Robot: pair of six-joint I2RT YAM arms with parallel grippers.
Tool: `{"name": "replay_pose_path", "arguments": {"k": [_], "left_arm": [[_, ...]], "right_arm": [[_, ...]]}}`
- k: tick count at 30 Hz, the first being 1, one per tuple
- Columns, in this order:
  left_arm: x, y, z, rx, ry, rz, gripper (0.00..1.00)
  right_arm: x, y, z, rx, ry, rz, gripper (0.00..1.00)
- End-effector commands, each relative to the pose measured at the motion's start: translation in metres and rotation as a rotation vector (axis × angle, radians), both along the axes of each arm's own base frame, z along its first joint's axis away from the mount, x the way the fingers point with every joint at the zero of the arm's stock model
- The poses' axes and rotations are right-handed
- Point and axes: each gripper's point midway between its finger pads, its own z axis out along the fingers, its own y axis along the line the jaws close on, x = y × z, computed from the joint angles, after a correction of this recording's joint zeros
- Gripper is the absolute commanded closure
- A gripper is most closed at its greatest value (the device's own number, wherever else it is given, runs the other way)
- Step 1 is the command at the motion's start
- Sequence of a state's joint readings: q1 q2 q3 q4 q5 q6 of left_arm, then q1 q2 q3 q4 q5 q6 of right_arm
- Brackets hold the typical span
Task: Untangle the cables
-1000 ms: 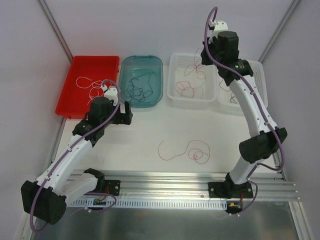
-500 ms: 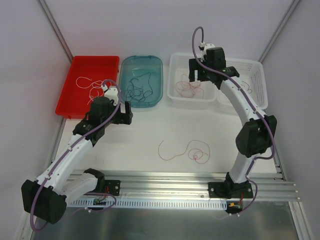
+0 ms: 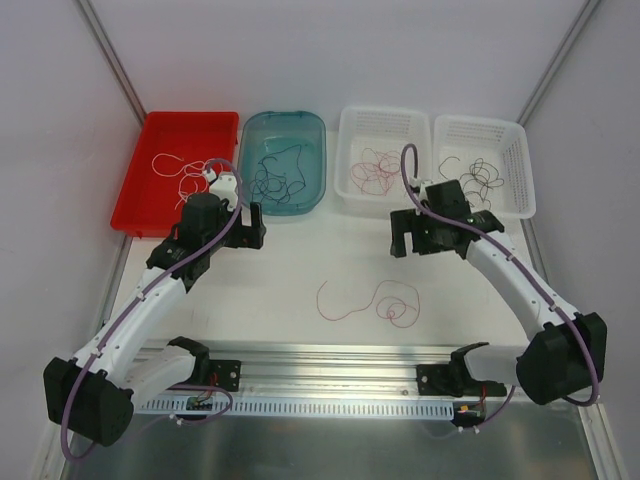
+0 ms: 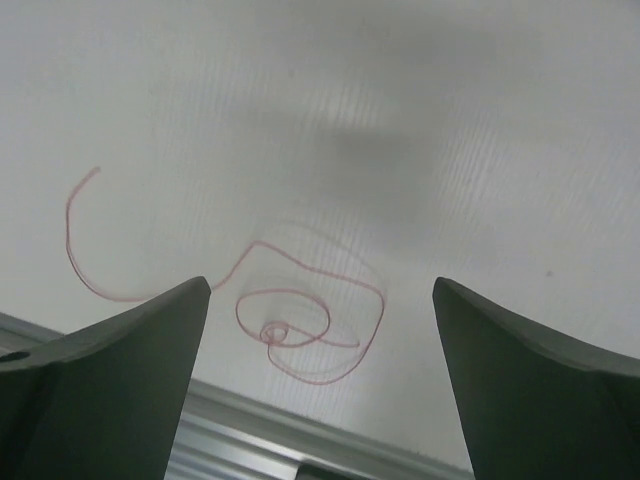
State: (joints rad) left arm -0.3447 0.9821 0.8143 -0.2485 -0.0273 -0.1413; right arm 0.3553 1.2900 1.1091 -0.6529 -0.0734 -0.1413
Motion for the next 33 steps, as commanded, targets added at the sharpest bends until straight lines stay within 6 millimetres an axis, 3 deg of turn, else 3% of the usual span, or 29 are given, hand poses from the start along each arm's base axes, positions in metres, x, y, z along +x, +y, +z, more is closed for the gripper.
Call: {"name": "replay_pose_path", "arguments": {"k": [1,2,3,7,18,30,33], "left_arm": [[0.008,0.002,0.009,0.004,-0.039,0.003,0.01],[0.007,0.002,0.008,0.004,-0.034,0.004,0.01],[0.007,0.002,0.007,0.002,-0.032,0.003,0.01],[0.007,0.001,0.006,0.002,-0.025,-0.004,0.01],[0.007,0.001,0.005,0.006,-0.025,-0.001,0.01],[0.007,0.000,0.005,0.003,-0.024,-0.007,0.01],[0.007,0.000,0.005,0.003,-0.024,-0.004,0.01]], "right_arm": [[-0.040,-0.002,-0.027,0.042,0.093,-0.055,0.00],[-0.046,-0.003,-0.027,0.058,0.081,-0.071,0.01],[-0.057,-0.005,-0.043,0.065,0.117,-0.108,0.03],[-0.079,-0.010,-0.064,0.067,0.131,-0.224,0.03],[-0.093,-0.027,-0.106,0.023,0.078,-0.530,0.03],[-0.098,0.010,-0.137,-0.040,0.142,-0.453,0.01],[-0.104,0.022,-0.145,-0.040,0.175,-0.430,0.08]]}}
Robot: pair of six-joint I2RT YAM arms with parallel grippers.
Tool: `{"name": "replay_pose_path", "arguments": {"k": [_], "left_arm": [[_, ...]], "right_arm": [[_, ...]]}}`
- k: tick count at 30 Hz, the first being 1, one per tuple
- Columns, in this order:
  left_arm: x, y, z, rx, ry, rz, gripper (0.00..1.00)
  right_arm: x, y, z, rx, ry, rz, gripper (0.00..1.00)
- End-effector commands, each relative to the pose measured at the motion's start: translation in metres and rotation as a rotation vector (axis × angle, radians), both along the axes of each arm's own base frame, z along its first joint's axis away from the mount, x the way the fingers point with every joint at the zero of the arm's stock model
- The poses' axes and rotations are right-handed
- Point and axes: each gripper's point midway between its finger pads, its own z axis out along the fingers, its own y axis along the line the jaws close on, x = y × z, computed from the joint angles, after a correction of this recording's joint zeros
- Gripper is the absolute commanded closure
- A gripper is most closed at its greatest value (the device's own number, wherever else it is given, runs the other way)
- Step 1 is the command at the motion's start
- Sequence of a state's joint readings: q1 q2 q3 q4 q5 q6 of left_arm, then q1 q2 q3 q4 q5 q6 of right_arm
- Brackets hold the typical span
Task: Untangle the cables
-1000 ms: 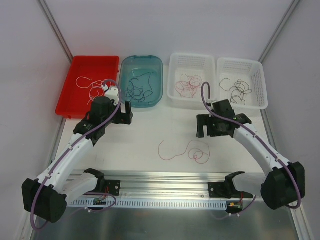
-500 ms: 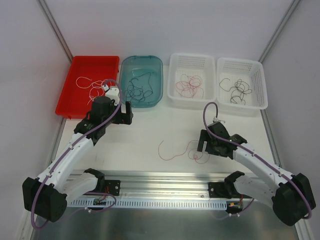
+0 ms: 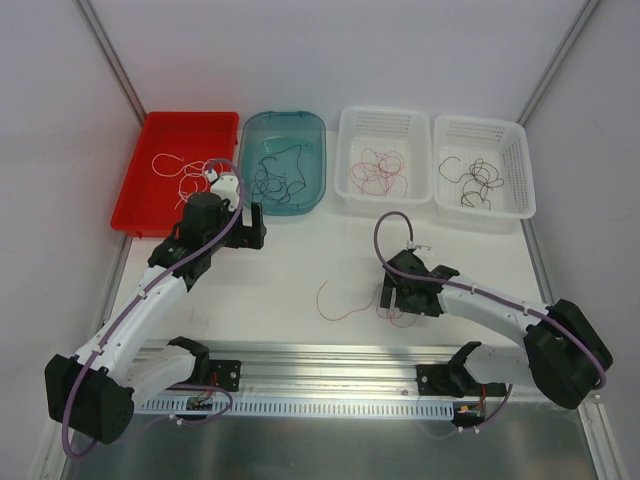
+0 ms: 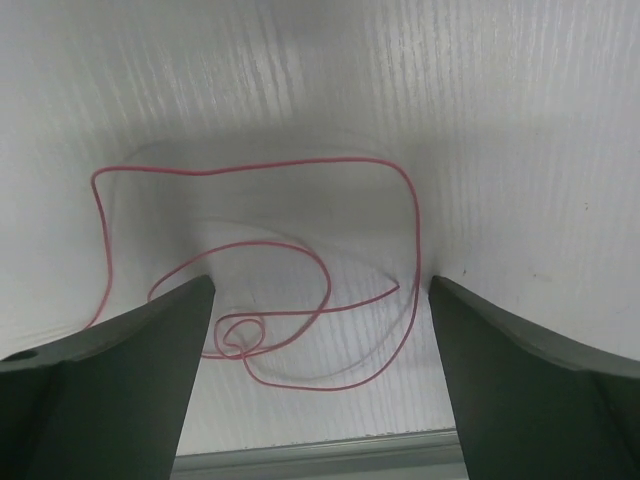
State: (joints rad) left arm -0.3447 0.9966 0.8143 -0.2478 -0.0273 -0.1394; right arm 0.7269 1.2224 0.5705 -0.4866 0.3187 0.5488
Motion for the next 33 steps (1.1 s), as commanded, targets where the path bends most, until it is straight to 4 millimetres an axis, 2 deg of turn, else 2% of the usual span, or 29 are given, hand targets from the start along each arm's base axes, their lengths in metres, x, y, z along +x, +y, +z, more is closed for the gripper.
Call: {"name": "replay_pose_path", "arguments": {"k": [1,4,6,8,9,11,14,17,19,21,22,24,26,27,28,29,31,32,33], "left_arm": [[0.006,0.001,0.009,-0.002,-0.035,-0.004,0.01],[0.007,0.001,0.010,-0.005,-0.039,-0.004,0.01],[0.006,0.001,0.009,-0.002,-0.035,-0.004,0.01],[0.006,0.001,0.010,-0.002,-0.037,-0.004,0.01],[0.007,0.001,0.009,-0.001,-0.036,-0.003,0.01],[0.006,0.001,0.008,0.001,-0.035,-0.004,0.01],[0.006,0.002,0.009,0.001,-0.040,-0.003,0.01],[0.007,0.002,0.009,0.002,-0.040,-0.002,0.01],[0.006,0.002,0.009,0.002,-0.038,-0.002,0.01],[0.006,0.003,0.009,0.006,-0.038,0.000,0.01],[0.007,0.002,0.009,0.004,-0.037,0.001,0.01],[0.007,0.002,0.010,0.003,-0.040,0.001,0.01],[0.007,0.002,0.009,0.004,-0.039,0.001,0.01],[0.007,0.002,0.011,0.003,-0.042,-0.001,0.01],[0.006,0.002,0.011,0.003,-0.043,-0.001,0.01],[0.007,0.002,0.011,0.001,-0.044,-0.001,0.01],[0.006,0.003,0.012,0.001,-0.047,0.001,0.01],[0.006,0.003,0.011,0.003,-0.047,0.003,0.01],[0.006,0.003,0.012,0.002,-0.050,0.001,0.01]], "right_arm": [[0.003,0.028,-0.006,0.070,0.008,-0.018,0.10],[-0.003,0.034,-0.012,0.033,0.030,0.017,0.27],[-0.004,0.038,-0.011,0.021,0.027,0.032,0.48],[-0.003,0.041,-0.011,0.025,0.025,0.039,0.64],[-0.004,0.043,-0.011,0.029,0.026,0.045,0.80],[-0.001,0.046,-0.007,0.044,0.013,0.054,0.98],[0.003,0.050,0.002,0.049,-0.008,0.094,0.99],[0.013,0.051,0.026,0.045,-0.064,0.120,0.99],[0.026,0.052,0.054,0.040,-0.141,0.134,0.99],[0.031,0.044,0.073,0.004,-0.182,0.144,0.99],[0.039,0.048,0.097,0.020,-0.238,0.163,0.99],[0.045,0.042,0.122,-0.005,-0.293,0.172,0.99],[0.053,0.039,0.159,-0.012,-0.370,0.196,0.99],[0.058,0.035,0.172,-0.025,-0.403,0.191,0.99],[0.061,0.033,0.185,-0.017,-0.433,0.191,0.99],[0.067,0.034,0.207,-0.008,-0.477,0.202,0.99],[0.077,0.029,0.232,0.011,-0.530,0.186,0.99],[0.083,0.032,0.256,0.047,-0.588,0.180,0.99],[0.090,0.027,0.269,0.054,-0.617,0.176,0.99]]}}
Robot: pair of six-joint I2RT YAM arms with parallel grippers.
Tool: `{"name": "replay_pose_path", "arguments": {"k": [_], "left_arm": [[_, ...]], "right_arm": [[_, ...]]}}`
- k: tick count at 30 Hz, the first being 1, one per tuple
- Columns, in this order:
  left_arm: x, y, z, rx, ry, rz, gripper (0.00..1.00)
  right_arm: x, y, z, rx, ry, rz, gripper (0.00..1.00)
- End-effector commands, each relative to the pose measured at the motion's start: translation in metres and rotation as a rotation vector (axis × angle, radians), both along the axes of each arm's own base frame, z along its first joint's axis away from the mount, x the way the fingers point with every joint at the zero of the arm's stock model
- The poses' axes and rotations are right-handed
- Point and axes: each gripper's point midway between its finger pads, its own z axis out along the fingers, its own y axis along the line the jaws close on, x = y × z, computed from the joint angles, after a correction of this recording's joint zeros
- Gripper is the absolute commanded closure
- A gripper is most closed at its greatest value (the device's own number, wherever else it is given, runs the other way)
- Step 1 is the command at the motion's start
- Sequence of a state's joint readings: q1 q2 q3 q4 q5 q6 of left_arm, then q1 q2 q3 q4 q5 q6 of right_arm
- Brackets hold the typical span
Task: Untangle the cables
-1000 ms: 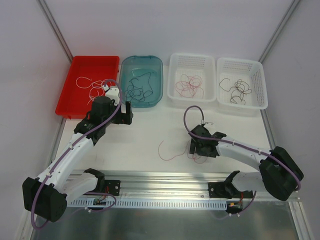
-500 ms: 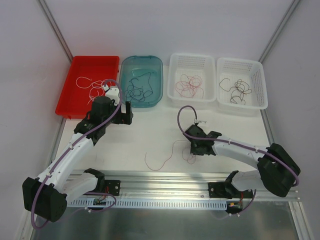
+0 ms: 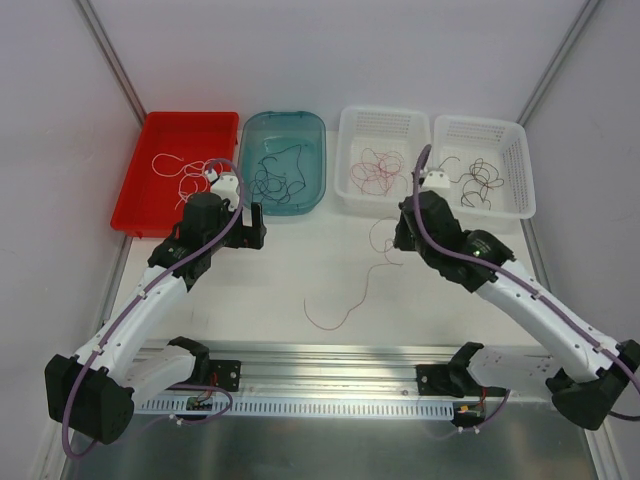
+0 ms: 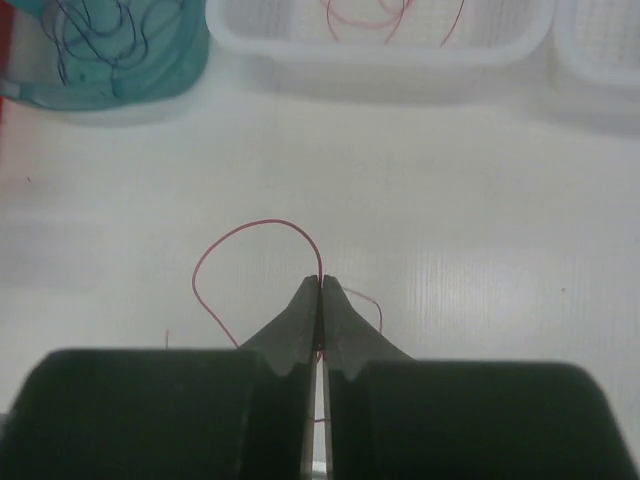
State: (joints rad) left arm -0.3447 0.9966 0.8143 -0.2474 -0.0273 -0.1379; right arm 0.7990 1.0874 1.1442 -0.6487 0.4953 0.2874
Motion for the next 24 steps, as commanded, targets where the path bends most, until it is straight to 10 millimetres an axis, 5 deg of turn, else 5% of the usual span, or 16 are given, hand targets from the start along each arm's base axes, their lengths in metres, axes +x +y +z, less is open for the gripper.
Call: {"name": "replay_pose_path", "arguments": {"k": [1,10,14,17,20,21,24], "left_arm": [[0.006,0.003,0.013,0.001,-0.050,0.002,0.01],[0.006,0.003,0.013,-0.001,-0.051,0.003,0.01],[0.006,0.003,0.014,-0.002,-0.054,0.001,0.01],[0.005,0.002,0.014,-0.003,-0.054,-0.002,0.01],[0.005,0.002,0.014,-0.001,-0.053,-0.003,0.01],[0.005,0.003,0.016,-0.005,-0.058,0.000,0.01],[0.005,0.004,0.017,0.002,-0.064,0.003,0.01]], "right_arm": [[0.020,-0.019,0.059,-0.007,-0.149,-0.010,0.99],[0.084,-0.011,0.195,0.100,-0.455,0.042,0.99],[0.124,-0.009,0.223,0.111,-0.537,0.030,0.99],[0.166,-0.011,0.222,0.096,-0.540,-0.014,0.99],[0.222,-0.010,0.193,0.070,-0.487,-0.063,0.99],[0.235,-0.011,0.186,0.062,-0.473,-0.076,0.94],[0.282,-0.017,0.140,0.013,-0.379,-0.133,0.55]]}}
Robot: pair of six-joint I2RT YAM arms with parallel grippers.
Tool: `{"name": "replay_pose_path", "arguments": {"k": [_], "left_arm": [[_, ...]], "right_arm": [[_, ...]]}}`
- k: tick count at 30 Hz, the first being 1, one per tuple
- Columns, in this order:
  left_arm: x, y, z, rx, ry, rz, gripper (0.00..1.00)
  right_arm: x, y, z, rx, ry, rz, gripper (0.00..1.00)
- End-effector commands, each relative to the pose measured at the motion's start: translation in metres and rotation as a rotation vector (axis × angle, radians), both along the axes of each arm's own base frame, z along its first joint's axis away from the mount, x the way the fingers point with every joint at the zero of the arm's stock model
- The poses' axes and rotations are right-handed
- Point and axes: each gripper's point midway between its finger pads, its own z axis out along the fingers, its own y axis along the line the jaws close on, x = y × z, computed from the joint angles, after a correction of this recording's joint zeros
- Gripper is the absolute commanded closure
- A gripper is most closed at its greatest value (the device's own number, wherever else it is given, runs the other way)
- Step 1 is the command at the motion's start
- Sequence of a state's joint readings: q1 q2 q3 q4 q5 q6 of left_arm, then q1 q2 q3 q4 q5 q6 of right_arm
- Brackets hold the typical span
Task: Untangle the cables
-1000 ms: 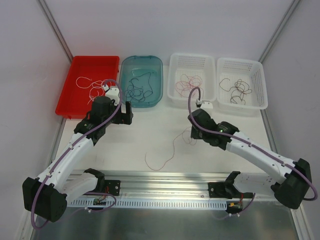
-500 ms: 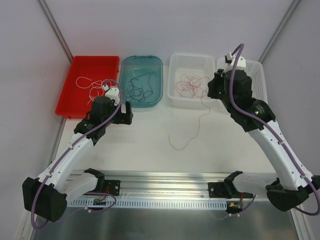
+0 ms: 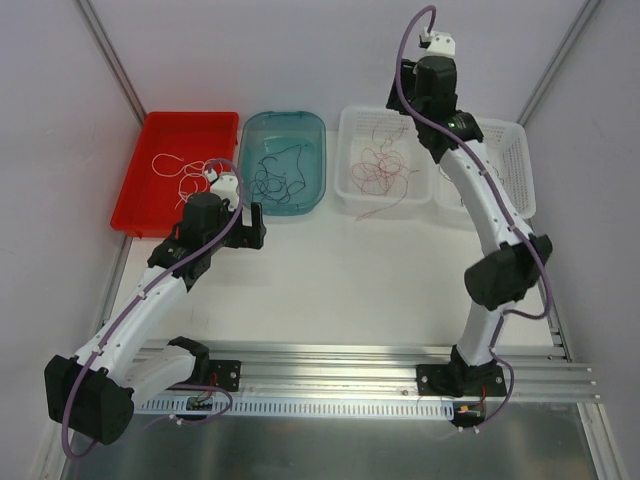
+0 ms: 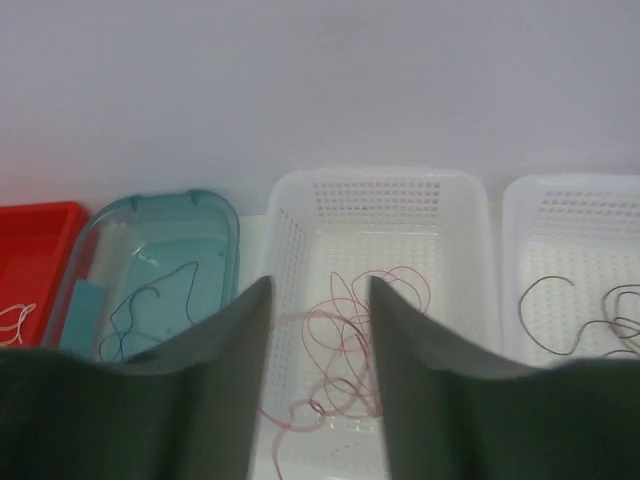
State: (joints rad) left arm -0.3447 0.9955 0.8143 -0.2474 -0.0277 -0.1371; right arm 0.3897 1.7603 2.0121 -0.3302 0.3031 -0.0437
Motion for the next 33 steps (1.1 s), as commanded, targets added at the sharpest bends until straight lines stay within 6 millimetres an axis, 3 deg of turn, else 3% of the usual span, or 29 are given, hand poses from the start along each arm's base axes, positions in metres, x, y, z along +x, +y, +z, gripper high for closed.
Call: {"name": "replay_pose_path", "arguments": {"k": [1,2,5,6,9,11,14,16,17,18,19,20,22,23,26,27,33], "left_arm": [[0.005,0.004,0.015,0.001,-0.061,0.005,0.01],[0.005,0.004,0.016,0.000,-0.063,0.005,0.01],[0.004,0.003,0.017,-0.005,-0.062,0.001,0.01],[0.004,0.002,0.017,-0.007,-0.061,-0.003,0.01],[0.004,0.001,0.018,-0.013,-0.061,-0.010,0.01],[0.004,0.001,0.018,-0.015,-0.062,-0.009,0.01],[0.004,0.001,0.017,-0.013,-0.061,-0.007,0.01],[0.004,0.000,0.017,-0.015,-0.058,-0.009,0.01],[0.004,0.000,0.017,-0.016,-0.060,-0.009,0.01],[0.004,0.000,0.017,-0.015,-0.058,-0.009,0.01],[0.004,0.000,0.017,-0.016,-0.058,-0.007,0.01],[0.004,0.001,0.017,-0.014,-0.057,-0.007,0.01],[0.004,0.001,0.016,-0.013,-0.056,-0.006,0.01],[0.004,0.000,0.017,-0.015,-0.057,-0.007,0.01],[0.004,0.000,0.017,-0.015,-0.057,-0.007,0.01],[0.004,0.000,0.017,-0.016,-0.056,-0.008,0.01],[0.003,0.001,0.019,-0.016,-0.066,-0.006,0.01]], "right_arm": [[0.041,-0.010,-0.047,-0.038,0.103,-0.052,0.43],[0.051,-0.013,-0.064,-0.033,0.143,-0.056,0.39],[0.049,-0.014,-0.083,0.013,0.199,-0.045,0.23],[0.039,-0.017,-0.095,0.005,0.229,-0.044,0.20],[0.019,-0.018,-0.092,0.026,0.219,-0.021,0.13],[0.004,-0.020,-0.117,0.029,0.276,-0.014,0.10],[-0.026,-0.019,-0.139,0.068,0.332,0.005,0.09],[-0.039,-0.019,-0.138,0.108,0.322,0.014,0.10],[-0.050,-0.016,-0.160,0.143,0.371,0.016,0.09],[-0.057,-0.015,-0.168,0.161,0.386,0.018,0.10],[-0.061,-0.013,-0.164,0.197,0.363,0.025,0.11],[-0.072,-0.009,-0.187,0.216,0.408,0.029,0.11],[-0.076,-0.001,-0.191,0.241,0.383,0.050,0.12],[-0.085,0.005,-0.206,0.240,0.406,0.059,0.13],[-0.088,0.020,-0.219,0.275,0.411,0.087,0.15],[-0.090,0.024,-0.236,0.292,0.442,0.084,0.16],[-0.080,0.053,-0.268,0.366,0.416,0.109,0.29]]}}
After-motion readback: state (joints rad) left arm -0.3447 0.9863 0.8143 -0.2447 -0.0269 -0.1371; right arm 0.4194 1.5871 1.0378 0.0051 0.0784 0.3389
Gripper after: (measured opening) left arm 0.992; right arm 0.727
